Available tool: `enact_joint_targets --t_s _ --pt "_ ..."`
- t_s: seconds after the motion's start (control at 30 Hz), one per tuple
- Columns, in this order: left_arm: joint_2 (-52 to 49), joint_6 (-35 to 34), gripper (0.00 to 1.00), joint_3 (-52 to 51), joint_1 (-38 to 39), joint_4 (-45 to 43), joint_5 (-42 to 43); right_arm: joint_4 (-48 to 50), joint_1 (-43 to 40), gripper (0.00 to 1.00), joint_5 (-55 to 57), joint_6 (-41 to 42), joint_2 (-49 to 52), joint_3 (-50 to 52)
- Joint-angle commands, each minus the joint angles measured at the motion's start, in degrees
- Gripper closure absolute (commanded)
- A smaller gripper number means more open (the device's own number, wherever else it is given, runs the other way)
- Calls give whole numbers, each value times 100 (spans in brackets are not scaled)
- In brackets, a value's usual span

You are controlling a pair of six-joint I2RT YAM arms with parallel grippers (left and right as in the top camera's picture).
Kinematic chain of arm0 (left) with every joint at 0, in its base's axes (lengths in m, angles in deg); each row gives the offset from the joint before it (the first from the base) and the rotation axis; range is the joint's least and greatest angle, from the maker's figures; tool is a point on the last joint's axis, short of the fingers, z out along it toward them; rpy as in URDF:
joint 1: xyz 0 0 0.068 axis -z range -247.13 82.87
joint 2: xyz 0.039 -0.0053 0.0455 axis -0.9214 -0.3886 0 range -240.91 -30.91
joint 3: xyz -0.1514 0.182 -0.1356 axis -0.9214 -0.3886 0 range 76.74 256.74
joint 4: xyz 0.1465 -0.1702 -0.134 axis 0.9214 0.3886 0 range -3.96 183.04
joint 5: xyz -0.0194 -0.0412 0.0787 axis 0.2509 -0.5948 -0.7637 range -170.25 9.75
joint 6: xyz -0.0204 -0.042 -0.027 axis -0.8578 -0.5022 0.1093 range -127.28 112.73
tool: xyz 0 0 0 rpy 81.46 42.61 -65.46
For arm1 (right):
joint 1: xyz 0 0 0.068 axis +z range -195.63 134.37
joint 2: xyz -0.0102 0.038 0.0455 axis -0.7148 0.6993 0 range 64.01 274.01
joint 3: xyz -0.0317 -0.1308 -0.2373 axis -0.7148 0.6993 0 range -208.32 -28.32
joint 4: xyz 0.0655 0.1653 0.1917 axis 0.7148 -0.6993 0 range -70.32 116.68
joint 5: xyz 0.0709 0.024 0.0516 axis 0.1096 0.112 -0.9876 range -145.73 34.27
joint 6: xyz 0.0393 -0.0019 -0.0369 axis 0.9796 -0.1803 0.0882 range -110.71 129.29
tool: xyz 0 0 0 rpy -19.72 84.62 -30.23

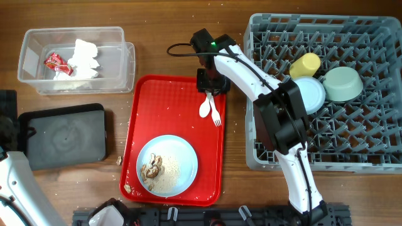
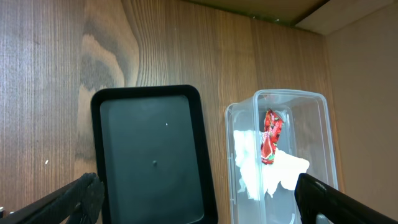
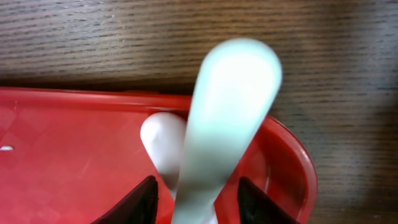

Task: Sort waste into correct bins and load items into the dishwasher rack
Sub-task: 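Grasp the white spoon with the right gripper and put it in the rack, then grasp the white fork with the right gripper and put it in the rack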

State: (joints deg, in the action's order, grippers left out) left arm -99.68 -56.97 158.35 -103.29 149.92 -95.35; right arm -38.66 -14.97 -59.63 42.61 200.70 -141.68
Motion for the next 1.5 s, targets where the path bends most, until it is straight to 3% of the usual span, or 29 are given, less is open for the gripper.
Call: enact_joint_targets --t_s 0.0,0.1,0.53,0.73,0.93,1.07,1.2,1.3,1.37,1.43,1.47 --pt "13 -48 0 2 -11 -15 -13 17 -7 82 -107 -2 111 31" --pt "13 -48 0 2 -11 -15 -13 -122 -7 94 -107 -39 79 -33" --pt "9 -48 0 2 -11 -15 -13 -369 -118 95 -105 -894 -782 -111" --pt "9 -48 0 2 -11 -15 -13 -391 -1523 96 280 -1950 -2020 -476" --pt "9 -48 0 2 -11 -15 -13 -297 -2396 95 -107 -2944 -1987 -236" --pt "9 -48 0 2 -11 -15 -13 125 -2334 85 -527 -3018 -1978 339" --pt "9 -48 0 2 -11 -15 -13 186 -2332 61 -407 -2721 -1978 603" --pt "9 -48 0 2 -11 -15 -13 35 -2197 60 -986 -2540 -2133 525" --pt "9 -48 0 2 -11 -15 -13 105 -1720 58 -1351 -2542 -2365 483" --pt "9 -48 0 2 -11 -15 -13 59 -1043 44 -933 -2514 -2367 492" --pt "9 -48 0 2 -11 -15 -13 37 -763 42 -629 -2402 -2319 535"
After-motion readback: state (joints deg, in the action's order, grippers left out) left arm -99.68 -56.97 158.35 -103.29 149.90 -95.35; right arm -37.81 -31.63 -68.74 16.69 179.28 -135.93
